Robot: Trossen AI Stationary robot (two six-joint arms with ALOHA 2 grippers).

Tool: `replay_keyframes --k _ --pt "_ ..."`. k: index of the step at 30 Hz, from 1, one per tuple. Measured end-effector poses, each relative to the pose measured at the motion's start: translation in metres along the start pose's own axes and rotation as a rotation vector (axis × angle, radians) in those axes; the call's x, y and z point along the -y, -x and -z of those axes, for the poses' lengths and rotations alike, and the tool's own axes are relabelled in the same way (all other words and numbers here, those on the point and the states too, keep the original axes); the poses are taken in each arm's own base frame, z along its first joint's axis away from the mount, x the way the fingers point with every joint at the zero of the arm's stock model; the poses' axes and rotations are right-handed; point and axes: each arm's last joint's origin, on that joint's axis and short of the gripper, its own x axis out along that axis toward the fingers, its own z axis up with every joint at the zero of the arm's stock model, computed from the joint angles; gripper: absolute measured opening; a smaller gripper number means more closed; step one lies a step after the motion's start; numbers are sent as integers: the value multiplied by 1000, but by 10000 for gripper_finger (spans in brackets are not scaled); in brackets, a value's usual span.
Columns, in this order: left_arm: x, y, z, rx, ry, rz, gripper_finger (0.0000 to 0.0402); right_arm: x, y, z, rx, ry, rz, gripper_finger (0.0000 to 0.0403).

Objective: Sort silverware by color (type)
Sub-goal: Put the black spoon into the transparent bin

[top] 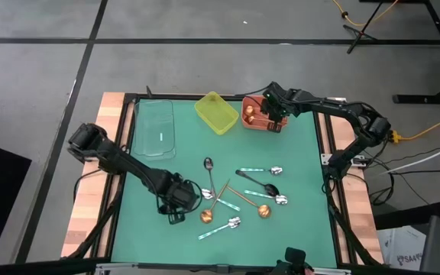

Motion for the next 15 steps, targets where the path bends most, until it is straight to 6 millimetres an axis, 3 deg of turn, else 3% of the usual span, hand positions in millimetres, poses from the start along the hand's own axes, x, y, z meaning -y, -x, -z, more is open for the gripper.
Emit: replay_keyframes --k 15 --pt "-13 34 -48 346 108 213 3 0 0 0 0 0 0 88"
